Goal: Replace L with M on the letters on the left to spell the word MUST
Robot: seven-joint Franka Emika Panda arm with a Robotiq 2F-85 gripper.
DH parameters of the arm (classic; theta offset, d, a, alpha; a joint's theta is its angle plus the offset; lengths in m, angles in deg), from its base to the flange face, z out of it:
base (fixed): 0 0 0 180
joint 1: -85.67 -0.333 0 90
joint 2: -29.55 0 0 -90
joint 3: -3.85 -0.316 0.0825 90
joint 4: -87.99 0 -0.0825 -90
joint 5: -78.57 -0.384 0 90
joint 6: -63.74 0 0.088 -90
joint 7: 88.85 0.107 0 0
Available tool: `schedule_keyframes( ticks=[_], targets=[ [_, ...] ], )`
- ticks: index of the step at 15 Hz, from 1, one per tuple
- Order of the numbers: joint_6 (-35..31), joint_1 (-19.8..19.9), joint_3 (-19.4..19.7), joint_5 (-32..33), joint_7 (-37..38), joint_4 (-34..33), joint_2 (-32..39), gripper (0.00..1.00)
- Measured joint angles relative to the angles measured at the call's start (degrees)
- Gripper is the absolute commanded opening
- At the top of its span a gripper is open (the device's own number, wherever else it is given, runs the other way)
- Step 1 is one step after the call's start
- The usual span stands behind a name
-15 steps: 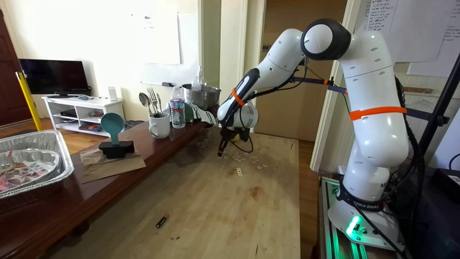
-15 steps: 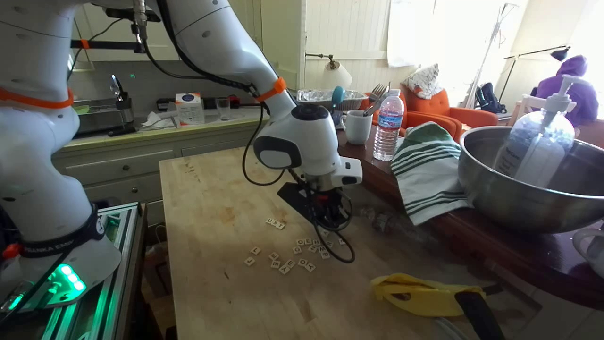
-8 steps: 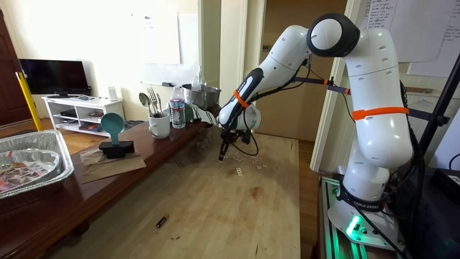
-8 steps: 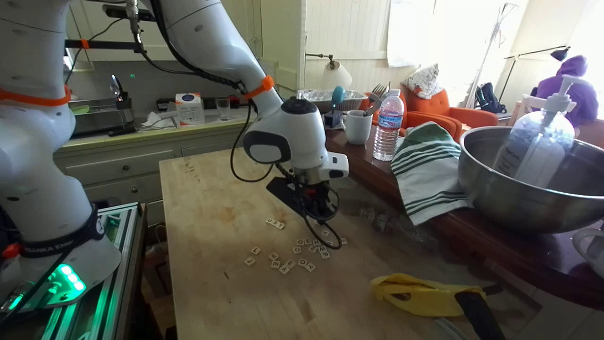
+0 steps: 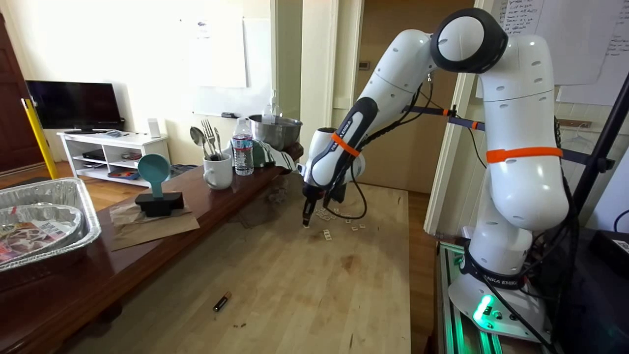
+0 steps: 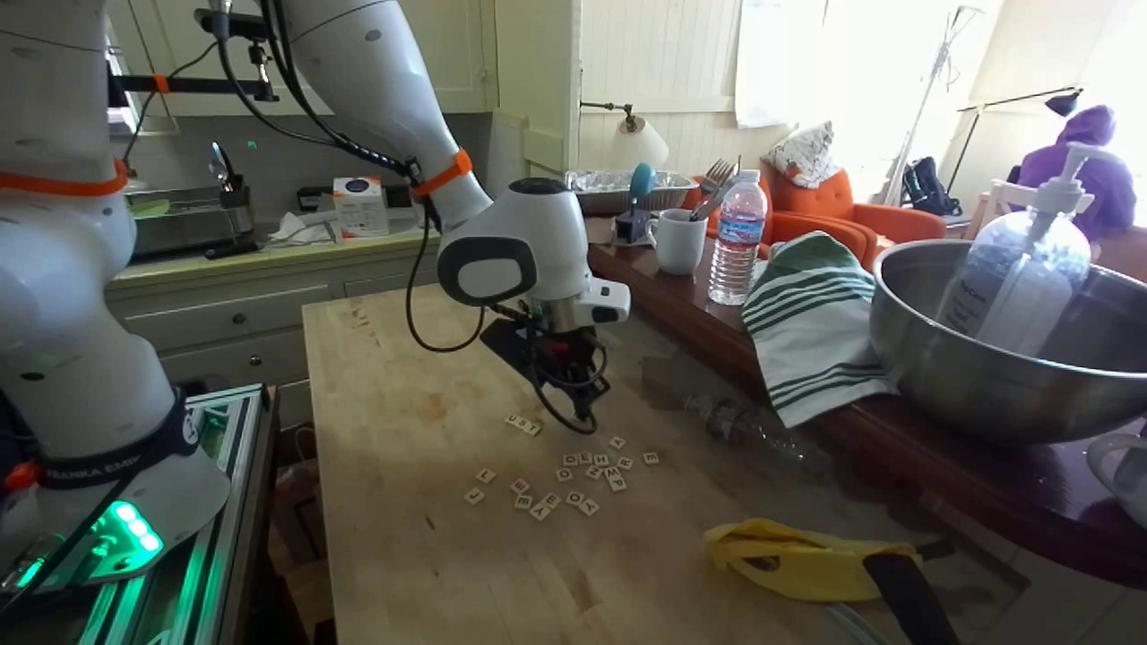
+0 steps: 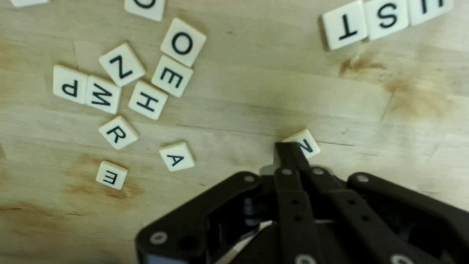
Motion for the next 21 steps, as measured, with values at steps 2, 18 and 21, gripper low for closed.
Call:
schedule_keyframes(
  ticks=[2, 18, 21],
  targets=[
    [0.0, -0.7, 0.3, 4.9, 6.8, 1.5, -1.0, 0.0],
    [0.4, -2.4, -0.9, 12.6, 25.4, 9.8, -7.0, 0.0],
    [0.4, -2.4, -2.2, 11.6, 26.2, 10.4, -7.8, 0.0]
  ],
)
